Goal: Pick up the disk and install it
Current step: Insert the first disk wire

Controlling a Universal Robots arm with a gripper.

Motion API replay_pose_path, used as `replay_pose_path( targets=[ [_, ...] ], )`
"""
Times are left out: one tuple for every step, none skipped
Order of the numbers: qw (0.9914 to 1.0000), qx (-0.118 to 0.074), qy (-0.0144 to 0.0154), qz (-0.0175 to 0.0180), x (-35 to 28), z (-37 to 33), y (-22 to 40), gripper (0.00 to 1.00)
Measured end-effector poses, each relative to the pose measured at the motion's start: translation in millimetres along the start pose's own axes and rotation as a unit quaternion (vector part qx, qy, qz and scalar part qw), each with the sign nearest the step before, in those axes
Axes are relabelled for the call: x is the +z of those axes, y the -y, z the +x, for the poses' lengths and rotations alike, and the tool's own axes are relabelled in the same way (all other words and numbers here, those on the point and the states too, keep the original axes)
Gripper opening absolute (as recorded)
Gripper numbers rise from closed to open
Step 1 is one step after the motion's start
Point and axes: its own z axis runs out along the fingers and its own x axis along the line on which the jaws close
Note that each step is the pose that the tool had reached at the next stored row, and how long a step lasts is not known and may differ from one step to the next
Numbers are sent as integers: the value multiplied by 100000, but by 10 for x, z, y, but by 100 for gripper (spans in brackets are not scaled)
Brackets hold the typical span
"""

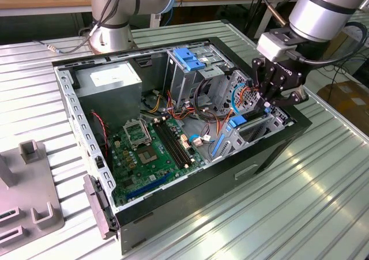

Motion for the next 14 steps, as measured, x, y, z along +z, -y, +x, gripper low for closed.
replay_pose_path(
  targets=[
    [99995,-951,1,13,0,0,0,10],
    [99981,-1962,1,27,-1,1,1,10],
    [99959,-2870,9,40,-1,1,2,10],
    [99920,-4011,19,54,-3,1,2,10],
    [99885,-4800,18,64,-8,1,2,10],
    [99821,-5988,20,68,-24,1,4,10],
    [99749,-7082,31,47,-50,1,7,10],
    [99709,-7617,36,41,-65,2,7,10],
    [99654,-8313,39,41,-83,2,7,10],
    [99571,-9249,48,44,-98,2,8,10],
    [99489,-10095,56,51,-104,2,9,10],
    [99410,-10845,67,61,-105,2,9,10],
    [99321,-11634,75,71,-105,2,11,10],
    [99197,-12648,57,80,-107,1,17,10]
  ],
)
